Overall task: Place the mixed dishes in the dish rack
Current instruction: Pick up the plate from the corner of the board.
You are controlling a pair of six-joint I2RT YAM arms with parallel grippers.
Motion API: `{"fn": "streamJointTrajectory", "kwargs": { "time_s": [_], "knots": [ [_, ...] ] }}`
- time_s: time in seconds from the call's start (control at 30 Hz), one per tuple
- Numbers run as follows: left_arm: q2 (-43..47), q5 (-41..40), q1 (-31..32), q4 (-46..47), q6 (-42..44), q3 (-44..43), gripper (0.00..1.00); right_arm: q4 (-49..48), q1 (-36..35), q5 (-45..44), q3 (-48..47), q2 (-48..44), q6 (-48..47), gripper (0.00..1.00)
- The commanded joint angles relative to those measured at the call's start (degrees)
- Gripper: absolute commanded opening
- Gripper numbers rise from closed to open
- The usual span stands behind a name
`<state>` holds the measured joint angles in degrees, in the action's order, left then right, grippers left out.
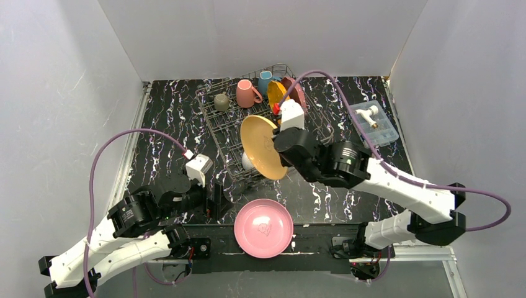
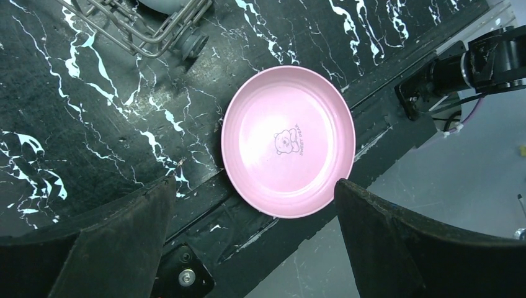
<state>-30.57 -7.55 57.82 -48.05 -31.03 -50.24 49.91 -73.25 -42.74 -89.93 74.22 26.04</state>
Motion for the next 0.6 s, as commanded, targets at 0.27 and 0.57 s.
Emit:
{"fn": "streamJointTrajectory", "kwargs": {
  "time_s": [0.27,0.57],
  "knots": [
    [1.69,-2.89,-0.06,-0.35,2.10,2.56,0.98,-3.96,5.30,-10.75,-16.47,14.95,-14.22,0.01],
    [2.62,-2.76,-0.06,0.66,2.43,3.39,0.98,-9.32,14.78,-3.65,-20.17,22.10,-20.57,0.01]
  ]
}}
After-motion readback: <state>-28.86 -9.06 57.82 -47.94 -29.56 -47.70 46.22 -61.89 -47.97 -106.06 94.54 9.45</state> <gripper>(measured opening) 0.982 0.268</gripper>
